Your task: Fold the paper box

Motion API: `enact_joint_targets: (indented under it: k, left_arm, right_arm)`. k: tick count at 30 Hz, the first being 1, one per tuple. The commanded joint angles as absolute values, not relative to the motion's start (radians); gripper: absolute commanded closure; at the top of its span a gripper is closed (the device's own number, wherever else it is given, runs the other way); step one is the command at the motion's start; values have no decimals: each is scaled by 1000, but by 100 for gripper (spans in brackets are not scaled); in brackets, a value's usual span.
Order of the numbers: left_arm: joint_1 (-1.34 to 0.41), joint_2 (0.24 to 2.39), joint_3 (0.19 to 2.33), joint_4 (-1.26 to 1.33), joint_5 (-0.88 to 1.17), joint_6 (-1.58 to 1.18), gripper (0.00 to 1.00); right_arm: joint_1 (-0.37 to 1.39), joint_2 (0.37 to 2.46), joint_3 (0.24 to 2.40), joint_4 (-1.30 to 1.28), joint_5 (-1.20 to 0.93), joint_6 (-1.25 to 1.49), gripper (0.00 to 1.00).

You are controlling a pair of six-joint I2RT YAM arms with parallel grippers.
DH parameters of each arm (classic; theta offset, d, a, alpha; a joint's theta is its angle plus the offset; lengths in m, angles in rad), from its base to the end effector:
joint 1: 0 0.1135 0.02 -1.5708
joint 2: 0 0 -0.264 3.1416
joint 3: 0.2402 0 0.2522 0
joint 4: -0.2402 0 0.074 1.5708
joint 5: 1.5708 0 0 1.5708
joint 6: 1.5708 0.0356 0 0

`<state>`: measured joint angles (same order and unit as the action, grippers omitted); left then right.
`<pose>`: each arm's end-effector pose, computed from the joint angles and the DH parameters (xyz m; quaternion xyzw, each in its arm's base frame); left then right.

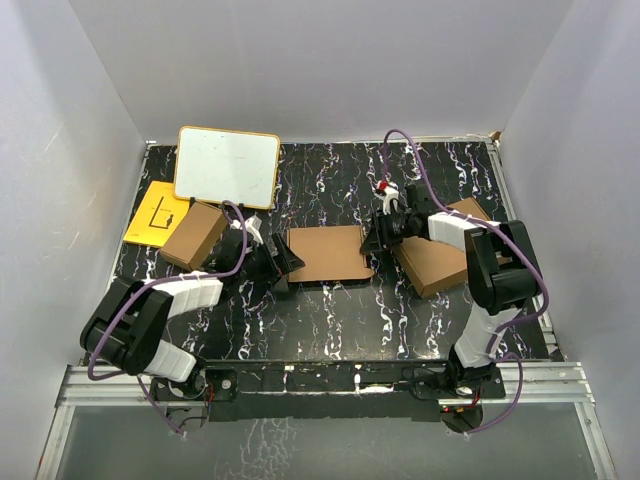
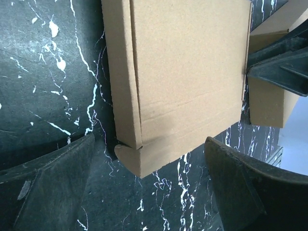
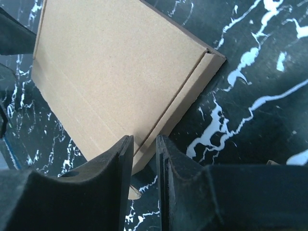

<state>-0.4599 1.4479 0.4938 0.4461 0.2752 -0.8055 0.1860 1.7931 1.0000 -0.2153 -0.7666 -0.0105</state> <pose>0.2402 -0.1298 0.1577 -0.0784 0.8532 -0.3922 0.3349 0.3354 0.0882 0.1543 -0.1907 0.8765 0.3805 0.2249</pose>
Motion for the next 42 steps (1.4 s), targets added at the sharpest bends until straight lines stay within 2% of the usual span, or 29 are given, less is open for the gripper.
enact_joint_targets:
  k: [1,4,14,17,21,25,29,32,35,39,42]
  left_arm:
    - [-454,1382,476,396,202,-780,7]
    - [-453,1373,460,415,192,-783,7]
    - [-397,1413,448,533,251,-855,8]
    - [-391,1415,454,544,264,-861,8]
    - [-389,1378,447,532,256,-851,9]
    - [-381,1324,440,503,235,-830,9]
    - [-375,1302,434,491,232,-827,9]
    - [-371,1285,428,480,235,-828,9]
    - [-368,1255,420,466,228,-827,9]
    - [-367,1221,417,439,218,-815,9]
    - [-364,1213,425,424,219,-805,9]
  right_arm:
    - [206,1871,1031,-209,-827,11,68]
    - [206,1913,1057,-222,-852,20,67]
    - [205,1918,1069,-251,-852,-8,76]
    - [208,1876,1081,-273,-892,-52,70]
    - [217,1799,1092,-274,-865,-84,58]
    - [221,1762,1136,-279,-782,-112,54]
    - [222,1810,1216,-293,-739,-113,52]
    - [221,1879,1262,-356,-728,-123,57]
    - [222,1870,1228,-388,-645,-174,74]
    - [222,1788,1156,-425,-529,-255,82]
    - [221,1736,1110,-433,-418,-287,84]
